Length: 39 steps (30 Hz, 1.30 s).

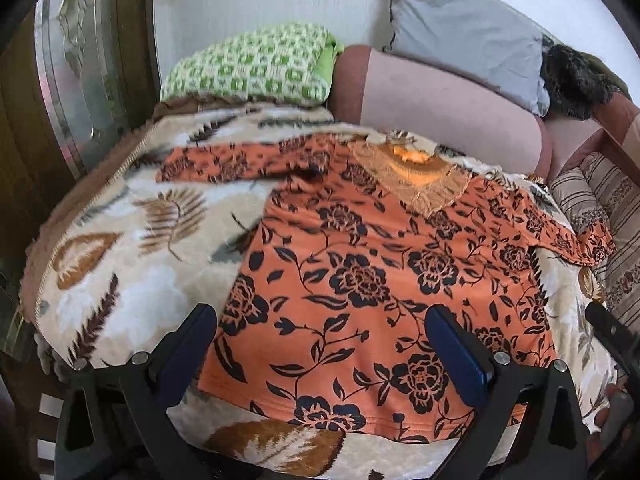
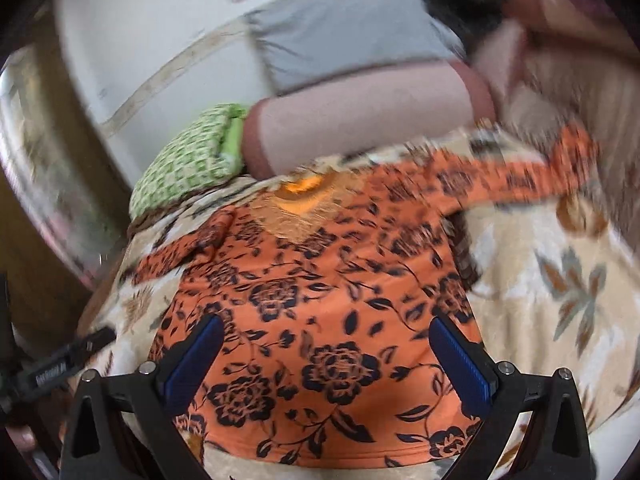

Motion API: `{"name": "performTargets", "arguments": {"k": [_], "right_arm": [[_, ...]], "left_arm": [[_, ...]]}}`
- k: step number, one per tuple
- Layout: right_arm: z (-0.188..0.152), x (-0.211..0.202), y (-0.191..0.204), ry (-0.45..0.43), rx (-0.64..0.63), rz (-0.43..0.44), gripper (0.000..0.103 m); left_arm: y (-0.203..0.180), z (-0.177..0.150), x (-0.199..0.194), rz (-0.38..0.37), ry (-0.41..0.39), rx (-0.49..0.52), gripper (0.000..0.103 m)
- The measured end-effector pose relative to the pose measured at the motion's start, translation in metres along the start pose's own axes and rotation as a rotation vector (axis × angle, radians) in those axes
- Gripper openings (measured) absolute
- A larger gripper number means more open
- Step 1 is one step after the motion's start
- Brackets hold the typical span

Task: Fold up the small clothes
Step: 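Grasp the sleeve cuff nearest the right tool with the right gripper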

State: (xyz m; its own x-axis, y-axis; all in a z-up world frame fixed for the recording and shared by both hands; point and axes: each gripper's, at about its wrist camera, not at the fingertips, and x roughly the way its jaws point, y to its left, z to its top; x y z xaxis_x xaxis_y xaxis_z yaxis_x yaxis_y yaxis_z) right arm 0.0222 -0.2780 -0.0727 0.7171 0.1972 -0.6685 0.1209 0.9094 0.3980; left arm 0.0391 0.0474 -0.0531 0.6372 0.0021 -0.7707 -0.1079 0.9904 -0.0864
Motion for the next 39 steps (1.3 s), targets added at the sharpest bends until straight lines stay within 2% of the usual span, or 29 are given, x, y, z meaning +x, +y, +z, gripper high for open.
{"name": "performTargets", "arguments": {"k": [2,4,5,7,9,12,17,20,23,26,28,31,33,34,35,36,38,39], "right_arm": [[0.009,0.020,-0.038,0.070,0.107,-0.013,0.103],[0.020,0.034,-0.084,0.094,0.254,0.049,0.103],[0.027,0.036,-0.105,0.083,0.314,0.067,0.103],[0.053,0.031,-0.153,0.001,0.409,0.005,0.103],[0.081,0.029,-0.200,-0.072,0.513,0.005,0.103],[0.125,0.035,-0.269,-0.127,0.635,-0.017,0.103],[0.186,0.051,-0.356,-0.146,0.756,-0.074,0.103],[0.201,0.062,-0.389,-0.132,0.820,-0.094,0.103],[0.200,0.070,-0.403,-0.137,0.833,-0.148,0.103],[0.211,0.065,-0.404,-0.182,0.764,-0.183,0.103],[0.218,0.061,-0.404,-0.215,0.713,-0.240,0.103],[0.225,0.073,-0.416,-0.193,0.709,-0.294,0.103],[0.227,0.077,-0.415,-0.219,0.702,-0.311,0.103],[0.227,0.076,-0.413,-0.237,0.701,-0.309,0.101],[0.228,0.076,-0.411,-0.262,0.699,-0.311,0.089],[0.229,0.077,-0.410,-0.264,0.699,-0.318,0.069],[0.231,0.087,-0.412,-0.211,0.697,-0.369,0.049],[0.230,0.093,-0.416,-0.184,0.708,-0.398,0.046]], "left_arm": [[0.001,-0.001,0.013,0.007,0.030,-0.001,0.103],[0.001,-0.001,0.022,0.018,0.044,0.008,0.103],[0.002,-0.001,0.026,0.026,0.050,0.015,0.103],[0.002,0.001,0.035,0.040,0.063,0.024,0.103],[0.001,0.003,0.045,0.052,0.074,0.034,0.103],[-0.002,0.006,0.061,0.066,0.092,0.047,0.103],[-0.009,0.008,0.085,0.097,0.113,0.062,0.103],[-0.013,0.009,0.100,0.112,0.133,0.074,0.103],[-0.015,0.012,0.109,0.117,0.138,0.078,0.103],[-0.018,0.014,0.113,0.127,0.129,0.099,0.103],[-0.018,0.014,0.115,0.130,0.126,0.101,0.103],[-0.018,0.012,0.121,0.132,0.137,0.096,0.103],[-0.019,0.010,0.124,0.135,0.146,0.102,0.103],[-0.020,0.010,0.126,0.139,0.147,0.107,0.103],[-0.020,0.009,0.126,0.141,0.146,0.112,0.103],[-0.020,0.009,0.127,0.144,0.144,0.117,0.103],[-0.019,0.009,0.130,0.148,0.145,0.118,0.103],[-0.018,0.009,0.131,0.148,0.148,0.115,0.103]]}}
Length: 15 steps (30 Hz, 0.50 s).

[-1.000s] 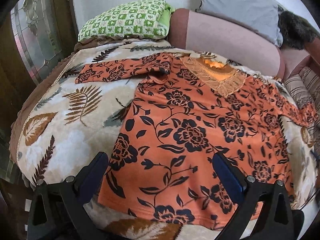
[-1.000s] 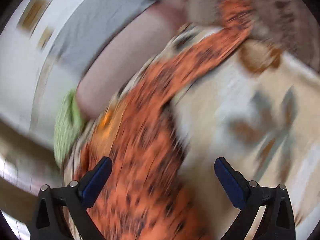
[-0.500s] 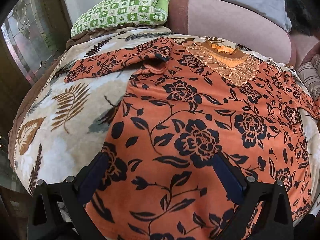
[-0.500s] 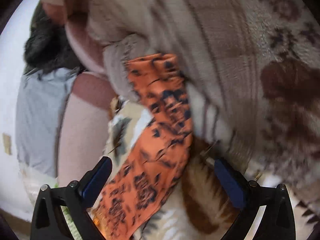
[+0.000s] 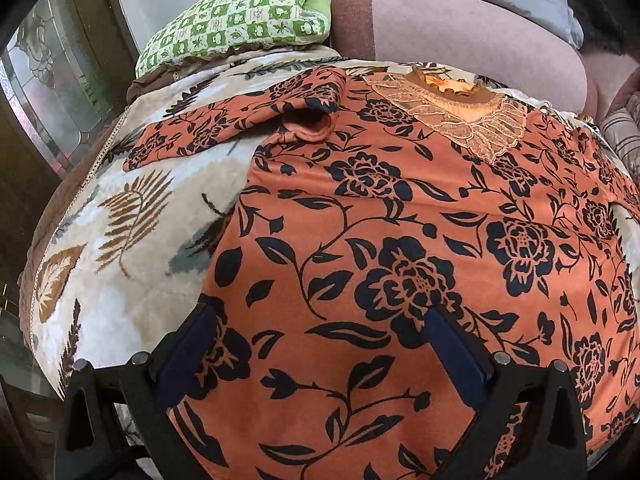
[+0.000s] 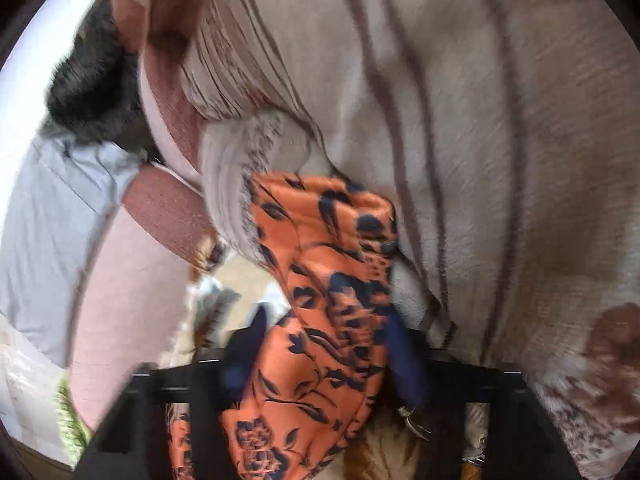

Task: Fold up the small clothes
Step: 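Grasp the sleeve cuff nearest the right tool with the right gripper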

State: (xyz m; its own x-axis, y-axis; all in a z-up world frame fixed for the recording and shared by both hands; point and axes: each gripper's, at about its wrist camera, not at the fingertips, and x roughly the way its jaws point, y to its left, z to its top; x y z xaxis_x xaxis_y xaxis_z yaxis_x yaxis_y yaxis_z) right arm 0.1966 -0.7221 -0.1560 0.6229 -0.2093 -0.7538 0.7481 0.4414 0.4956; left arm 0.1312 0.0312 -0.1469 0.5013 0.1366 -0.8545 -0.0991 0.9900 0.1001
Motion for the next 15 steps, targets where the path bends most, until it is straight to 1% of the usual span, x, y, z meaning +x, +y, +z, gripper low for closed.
{"name": "performTargets", "arguments": {"k": [2,4,5,6,7,9,11,14,15], "right_arm": [[0.000,0.002,-0.004,-0.024,0.026,-0.019,0.044],[-0.001,0.007,0.002,-0.025,0.008,-0.061,0.045],[-0.001,0.006,0.007,-0.029,-0.011,-0.084,0.040],[-0.002,0.004,0.010,-0.032,-0.017,-0.090,0.016],[-0.003,0.001,0.013,-0.031,-0.027,-0.059,0.005],[-0.007,-0.011,0.030,-0.044,-0.091,-0.035,0.006],[-0.019,-0.034,0.063,-0.087,-0.212,0.010,0.006],[-0.047,-0.070,0.116,-0.128,-0.337,0.112,0.006],[-0.067,-0.087,0.144,-0.134,-0.395,0.170,0.006]], "left_arm": [[0.002,0.000,0.003,0.000,0.006,-0.005,0.103],[0.002,-0.002,0.004,-0.002,0.009,-0.004,0.103],[0.003,-0.002,0.004,-0.001,0.008,-0.002,0.103],[0.004,-0.002,0.003,-0.001,0.006,-0.003,0.103],[0.006,-0.002,0.002,-0.003,0.000,-0.006,0.103],[0.009,-0.002,-0.001,-0.004,-0.013,-0.012,0.103],[0.015,-0.002,-0.004,-0.009,-0.027,-0.026,0.103],[0.026,-0.003,-0.008,-0.026,-0.036,-0.056,0.103],[0.029,-0.004,-0.009,-0.032,-0.038,-0.065,0.103]]}}
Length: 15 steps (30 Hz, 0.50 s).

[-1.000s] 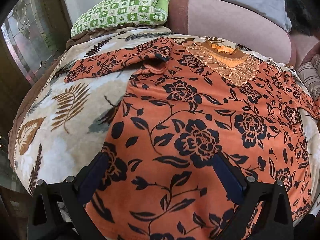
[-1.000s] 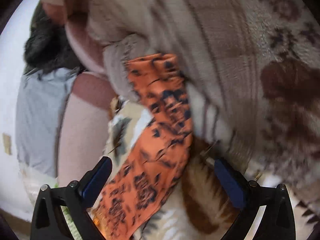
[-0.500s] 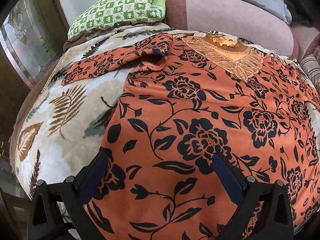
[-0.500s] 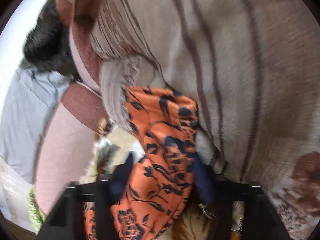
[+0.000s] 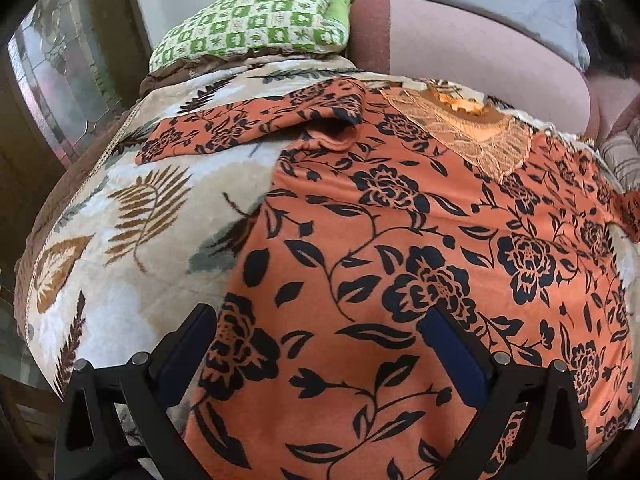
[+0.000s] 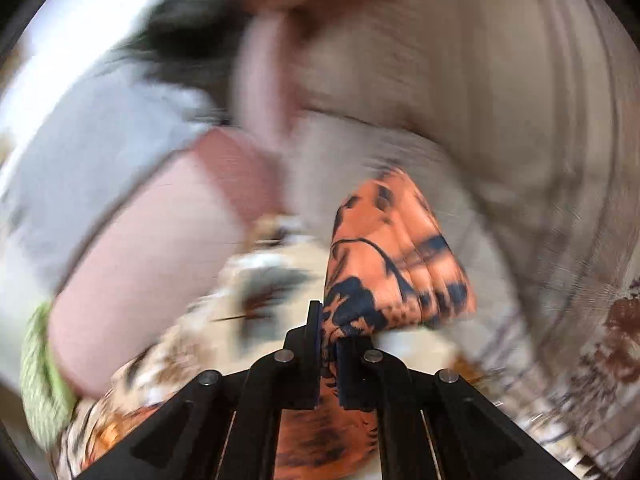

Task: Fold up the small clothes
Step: 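Grasp the sleeve cuff nearest the right tool with the right gripper, then fold the held sleeve across the blouse body with the right gripper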

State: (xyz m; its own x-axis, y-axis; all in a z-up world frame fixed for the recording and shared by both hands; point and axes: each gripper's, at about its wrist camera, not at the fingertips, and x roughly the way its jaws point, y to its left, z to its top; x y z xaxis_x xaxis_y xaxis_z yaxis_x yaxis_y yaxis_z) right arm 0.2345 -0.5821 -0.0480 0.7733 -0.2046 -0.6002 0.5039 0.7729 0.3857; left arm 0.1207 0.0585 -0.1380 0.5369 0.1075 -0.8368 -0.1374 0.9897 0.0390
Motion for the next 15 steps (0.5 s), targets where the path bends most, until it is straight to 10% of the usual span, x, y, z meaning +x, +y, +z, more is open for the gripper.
{"name": "performTargets", "arguments": {"k": [7,15], "right_arm": [[-0.078,-0.036,0.191,0.049,-0.214,0.283,0.006],[-0.275,0.055,0.301,0.540,-0.458,0.356,0.010]], "left_arm": [[0.035,-0.008,-0.024,-0.002,-0.048,-0.060,0.103],[0.089,-0.022,-0.030,0.007,-0.038,-0.172,0.103]]}}
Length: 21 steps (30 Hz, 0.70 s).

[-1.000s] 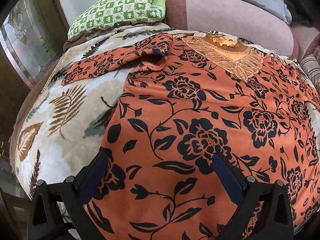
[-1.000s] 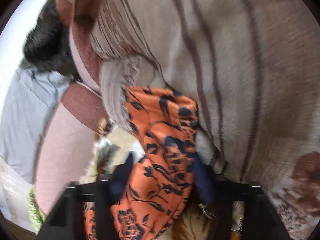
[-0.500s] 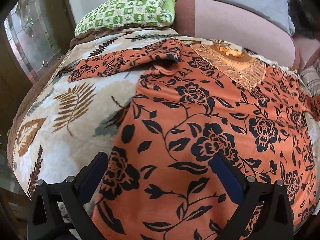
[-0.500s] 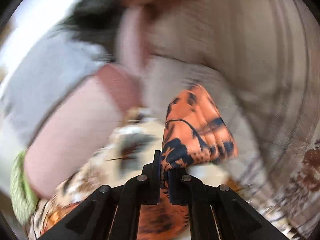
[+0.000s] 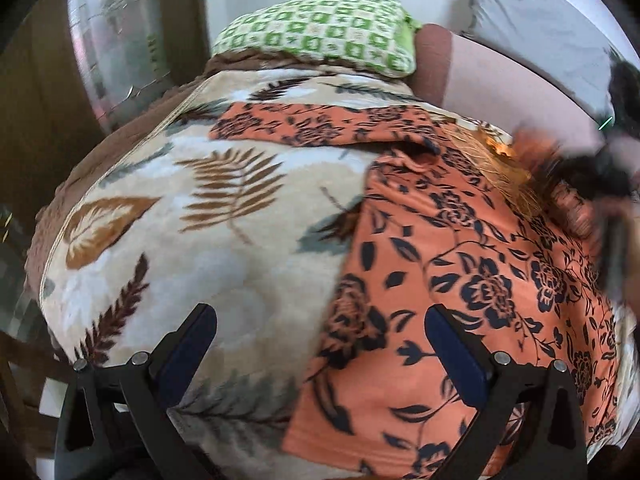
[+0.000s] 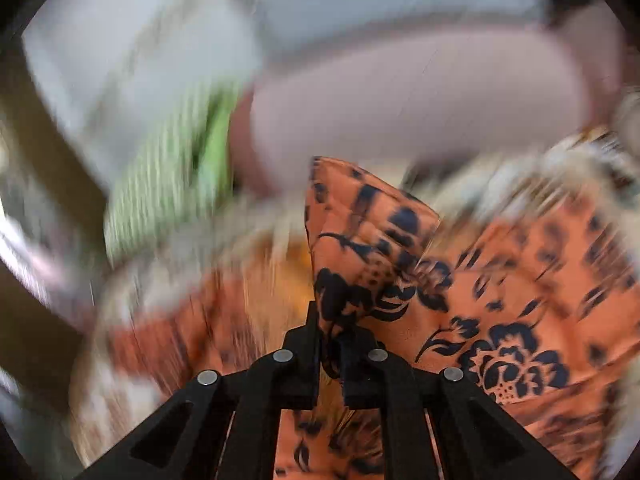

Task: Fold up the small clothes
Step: 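Fold the held sleeve across the blouse body with the right gripper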

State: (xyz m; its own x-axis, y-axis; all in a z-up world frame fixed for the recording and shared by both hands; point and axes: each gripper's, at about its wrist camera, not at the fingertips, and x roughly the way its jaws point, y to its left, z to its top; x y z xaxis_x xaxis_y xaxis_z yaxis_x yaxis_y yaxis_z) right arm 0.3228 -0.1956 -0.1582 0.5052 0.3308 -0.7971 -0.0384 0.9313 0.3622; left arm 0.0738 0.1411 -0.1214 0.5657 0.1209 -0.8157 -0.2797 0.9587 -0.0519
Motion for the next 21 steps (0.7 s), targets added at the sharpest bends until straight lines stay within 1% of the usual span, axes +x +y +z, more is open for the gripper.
{"name": "performTargets", "arguments": {"k": [1,3,4,5,6,7,8,10,11,12,13,15,17,18,20,21], "right_arm": [[-0.013,0.026,-0.003,0.094,0.013,0.001,0.011],[-0.026,0.017,-0.010,0.010,0.045,0.032,0.012],[-0.027,0.013,-0.016,0.013,0.088,0.066,0.013],[-0.026,0.009,-0.019,0.019,0.098,0.084,0.019],[-0.025,0.007,-0.019,0.017,0.078,0.073,0.028],[-0.023,0.003,-0.016,0.008,0.041,0.052,0.032],[-0.021,-0.001,-0.015,0.000,0.022,0.056,0.036],[-0.011,-0.003,-0.002,-0.026,0.013,0.087,0.036],[0.002,0.002,0.011,-0.028,0.007,0.105,0.036],[0.007,0.006,0.019,-0.019,-0.009,0.119,0.036],[0.014,0.014,0.033,-0.013,-0.025,0.115,0.036],[0.015,0.026,0.050,0.014,-0.077,0.038,0.036],[0.012,0.041,0.060,0.070,-0.133,-0.066,0.036],[0.009,0.040,0.063,0.069,-0.169,-0.088,0.036],[-0.001,0.027,0.069,0.021,-0.252,-0.135,0.036],[-0.006,0.023,0.075,0.009,-0.306,-0.166,0.046]], "left_arm": [[0.006,0.000,0.000,-0.006,0.004,-0.009,0.103],[0.012,-0.002,-0.002,-0.003,-0.009,-0.014,0.103],[0.015,-0.002,-0.002,-0.002,-0.014,-0.019,0.103],[0.017,-0.002,0.001,-0.003,-0.010,-0.027,0.103],[0.018,-0.002,0.005,-0.009,0.001,-0.037,0.103],[0.019,-0.002,0.009,-0.025,0.013,-0.049,0.103],[0.019,-0.003,0.010,-0.029,0.014,-0.053,0.103],[0.017,-0.006,0.012,-0.029,0.017,-0.048,0.103],[0.016,-0.007,0.013,-0.030,0.018,-0.043,0.103],[0.016,-0.008,0.013,-0.028,0.020,-0.040,0.103],[0.017,-0.008,0.013,-0.026,0.021,-0.039,0.103],[0.021,-0.008,0.013,-0.025,0.020,-0.050,0.103],[0.026,-0.007,0.013,-0.024,0.020,-0.061,0.103],[0.030,-0.006,0.012,-0.022,0.015,-0.067,0.103],[0.036,-0.006,0.012,-0.018,0.007,-0.079,0.103],[0.038,-0.006,0.015,-0.020,0.010,-0.088,0.103]]}}
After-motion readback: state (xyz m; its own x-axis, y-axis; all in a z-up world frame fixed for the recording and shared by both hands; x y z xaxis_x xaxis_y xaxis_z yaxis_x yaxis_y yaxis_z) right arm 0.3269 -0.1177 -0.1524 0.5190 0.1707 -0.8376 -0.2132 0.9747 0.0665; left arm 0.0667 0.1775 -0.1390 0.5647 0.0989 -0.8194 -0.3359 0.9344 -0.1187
